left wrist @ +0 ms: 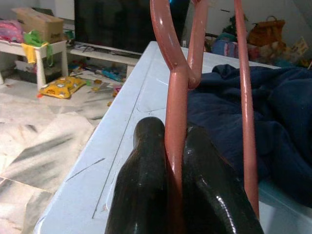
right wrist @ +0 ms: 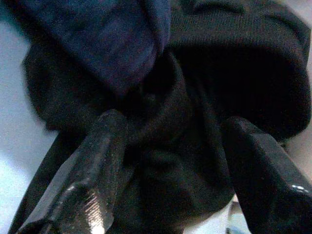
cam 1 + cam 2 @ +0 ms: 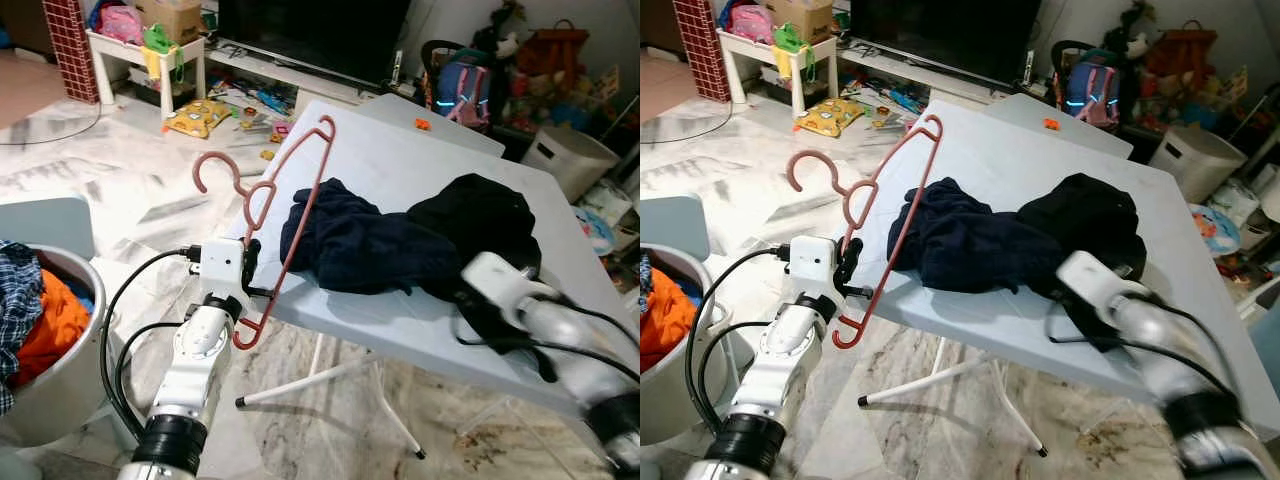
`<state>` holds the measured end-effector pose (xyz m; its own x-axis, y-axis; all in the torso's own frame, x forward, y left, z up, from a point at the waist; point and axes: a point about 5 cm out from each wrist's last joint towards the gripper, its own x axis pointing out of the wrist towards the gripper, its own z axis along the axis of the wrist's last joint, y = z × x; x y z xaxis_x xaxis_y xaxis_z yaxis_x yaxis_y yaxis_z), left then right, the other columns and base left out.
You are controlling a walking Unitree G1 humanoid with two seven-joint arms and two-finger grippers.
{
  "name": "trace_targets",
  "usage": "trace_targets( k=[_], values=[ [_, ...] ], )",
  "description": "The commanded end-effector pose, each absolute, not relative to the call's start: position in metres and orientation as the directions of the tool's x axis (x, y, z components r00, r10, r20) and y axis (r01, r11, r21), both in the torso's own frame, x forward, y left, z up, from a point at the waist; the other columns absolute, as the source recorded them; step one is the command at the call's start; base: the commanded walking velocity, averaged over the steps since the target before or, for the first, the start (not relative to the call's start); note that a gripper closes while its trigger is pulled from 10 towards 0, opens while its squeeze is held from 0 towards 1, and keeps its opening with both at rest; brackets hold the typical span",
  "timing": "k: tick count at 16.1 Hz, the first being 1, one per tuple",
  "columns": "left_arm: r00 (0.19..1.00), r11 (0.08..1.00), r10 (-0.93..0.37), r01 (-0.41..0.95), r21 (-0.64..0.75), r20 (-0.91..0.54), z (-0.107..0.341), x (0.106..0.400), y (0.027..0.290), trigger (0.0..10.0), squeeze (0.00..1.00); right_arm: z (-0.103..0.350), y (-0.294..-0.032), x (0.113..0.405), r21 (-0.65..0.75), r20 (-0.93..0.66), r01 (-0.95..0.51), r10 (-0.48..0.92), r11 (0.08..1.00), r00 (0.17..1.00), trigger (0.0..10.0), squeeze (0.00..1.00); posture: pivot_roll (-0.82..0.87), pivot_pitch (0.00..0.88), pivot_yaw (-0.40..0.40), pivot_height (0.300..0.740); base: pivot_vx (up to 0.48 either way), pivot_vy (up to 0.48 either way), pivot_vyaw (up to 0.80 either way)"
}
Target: Hang hanger
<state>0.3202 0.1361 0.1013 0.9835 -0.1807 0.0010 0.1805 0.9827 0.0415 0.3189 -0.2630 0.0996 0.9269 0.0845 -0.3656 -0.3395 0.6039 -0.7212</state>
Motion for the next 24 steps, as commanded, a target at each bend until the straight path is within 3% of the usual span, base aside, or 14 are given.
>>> trace_targets(
  k=[1, 4, 6, 8, 11, 15, 19, 22, 24],
  values=[
    [0.982, 0.981, -0.187, 0.188, 0.042, -0.021, 0.098, 0.322, 0.138, 10.0, 0.0, 0.106, -0.275, 0.313, -0.703, -0.382, -0.343, 0.075, 0.623, 0.921, 10.0, 1.0, 0.28, 0.0, -0.199, 0.74, 0.0, 0.0, 0.0],
    [0.979, 0.978, -0.201, 0.202, 0.051, -0.03, 0.1, 0.328, 0.149, 10.0, 0.0, 0.125, -0.292, 0.3, -0.551, -0.372, -0.316, 0.112, 0.772, 0.922, 10.0, 1.0, 0.27, 0.0, -0.189, 0.74, 0.0, 0.0, 0.0],
    [0.968, 0.968, -0.251, 0.251, 0.003, -0.02, 0.106, 0.327, 0.147, 10.0, 0.0, 0.131, -0.261, 0.292, -0.28, -0.323, -0.426, 0.334, 0.86, 0.886, 10.0, 1.0, 0.27, 0.0, -0.189, 0.74, 0.0, 0.0, 0.0],
    [0.966, 0.966, -0.257, 0.257, 0.014, -0.013, 0.105, 0.32, 0.145, 10.0, 0.0, 0.126, -0.223, 0.27, -0.132, -0.293, -0.628, 0.575, 0.767, 0.764, 10.0, 1.0, 0.28, 0.0, -0.194, 0.74, 0.0, 0.0, 0.0],
    [0.969, 0.969, -0.246, 0.246, 0.006, -0.024, 0.099, 0.314, 0.142, 10.0, 0.0, 0.116, -0.184, 0.245, 0.063, -0.267, -0.771, 0.755, 0.633, 0.598, 10.0, 1.0, 0.3, 0.0, -0.197, 0.74, 0.0, 0.0, 0.0],
    [0.967, 0.967, -0.253, 0.253, 0.014, -0.016, 0.105, 0.317, 0.142, 10.0, 0.0, 0.105, -0.129, 0.261, 0.148, -0.212, -0.791, 0.8, 0.594, 0.561, 10.0, 1.0, 0.32, 0.0, -0.189, 0.74, 0.0, 0.0, 0.0],
    [0.964, 0.964, -0.266, 0.266, 0.018, -0.011, 0.108, 0.319, 0.139, 10.0, 0.0, 0.102, -0.087, 0.3, 0.096, -0.21, -0.718, 0.719, 0.689, 0.662, 10.0, 1.0, 0.32, 0.0, -0.185, 0.74, 0.0, 0.0, 0.0],
    [0.962, 0.962, -0.273, 0.274, 0.017, -0.012, 0.107, 0.319, 0.134, 10.0, 0.0, 0.098, -0.081, 0.325, 0.007, -0.286, -0.62, 0.595, 0.785, 0.751, 10.0, 1.0, 0.33, 0.0, -0.192, 0.74, 0.0, 0.0, 0.0],
    [0.962, 0.962, -0.272, 0.272, 0.017, -0.009, 0.108, 0.319, 0.134, 10.0, 0.0, 0.092, -0.095, 0.343, -0.084, -0.369, -0.488, 0.428, 0.869, 0.825, 10.0, 1.0, 0.34, 0.0, -0.198, 0.74, 0.0, 0.0, 0.0]
  ],
)
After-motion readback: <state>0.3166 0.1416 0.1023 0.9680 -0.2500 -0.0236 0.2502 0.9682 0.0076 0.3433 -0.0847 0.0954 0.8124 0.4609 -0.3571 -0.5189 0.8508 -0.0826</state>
